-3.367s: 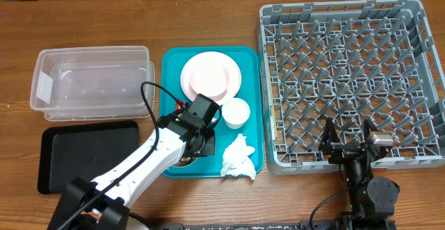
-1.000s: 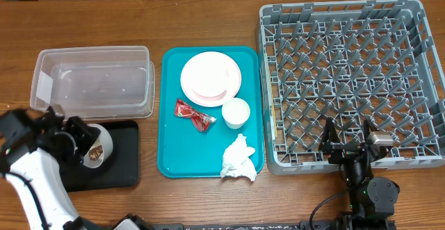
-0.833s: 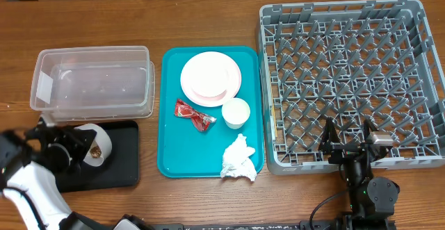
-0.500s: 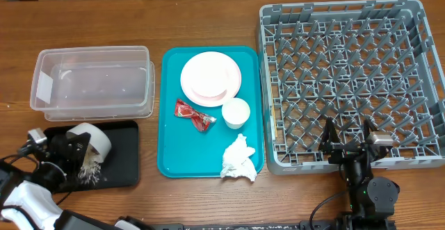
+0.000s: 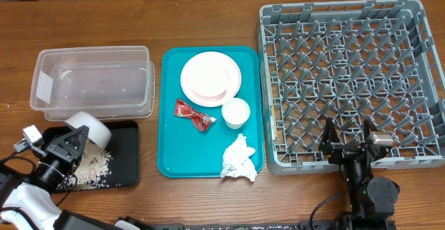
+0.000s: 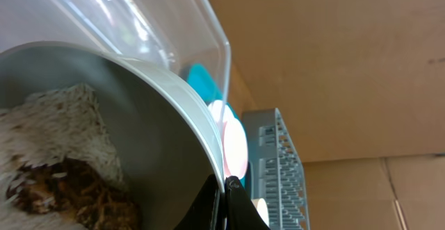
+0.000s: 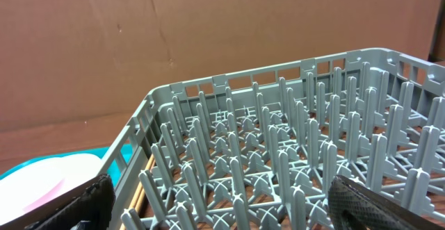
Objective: Sort waste into correct bins and load items into the dishwasher
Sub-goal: 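Tilt the bowl with the left gripper to dump food onto black tray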
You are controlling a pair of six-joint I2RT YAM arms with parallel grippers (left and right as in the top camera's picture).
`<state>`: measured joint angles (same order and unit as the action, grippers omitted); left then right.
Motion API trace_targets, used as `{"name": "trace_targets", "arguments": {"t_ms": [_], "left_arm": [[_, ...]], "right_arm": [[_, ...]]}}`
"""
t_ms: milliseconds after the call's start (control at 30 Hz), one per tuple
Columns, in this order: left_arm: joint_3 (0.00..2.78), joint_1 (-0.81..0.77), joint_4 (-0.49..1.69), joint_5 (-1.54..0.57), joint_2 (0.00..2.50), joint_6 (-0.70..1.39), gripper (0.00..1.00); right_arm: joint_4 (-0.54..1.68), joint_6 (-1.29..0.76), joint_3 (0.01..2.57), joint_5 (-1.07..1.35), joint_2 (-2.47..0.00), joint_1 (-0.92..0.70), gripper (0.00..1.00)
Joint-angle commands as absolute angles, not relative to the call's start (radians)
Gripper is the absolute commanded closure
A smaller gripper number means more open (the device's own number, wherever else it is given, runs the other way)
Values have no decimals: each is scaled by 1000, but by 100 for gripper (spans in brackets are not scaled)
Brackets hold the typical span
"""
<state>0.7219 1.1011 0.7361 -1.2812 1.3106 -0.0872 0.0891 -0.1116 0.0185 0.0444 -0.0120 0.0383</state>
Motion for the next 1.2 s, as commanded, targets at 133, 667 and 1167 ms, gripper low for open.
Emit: {"name": "trace_targets", "arguments": {"t_ms": [133, 667, 1167], "left_arm": [[713, 1108, 770, -1437, 1291, -134, 96], [713, 1108, 869, -1501, 1291, -123, 96], [713, 1108, 891, -1583, 1291, 29, 96]], "right_arm": [[81, -117, 8, 38, -3, 33, 0], [81, -117, 8, 38, -3, 33, 0], [81, -117, 8, 38, -3, 33, 0]]}}
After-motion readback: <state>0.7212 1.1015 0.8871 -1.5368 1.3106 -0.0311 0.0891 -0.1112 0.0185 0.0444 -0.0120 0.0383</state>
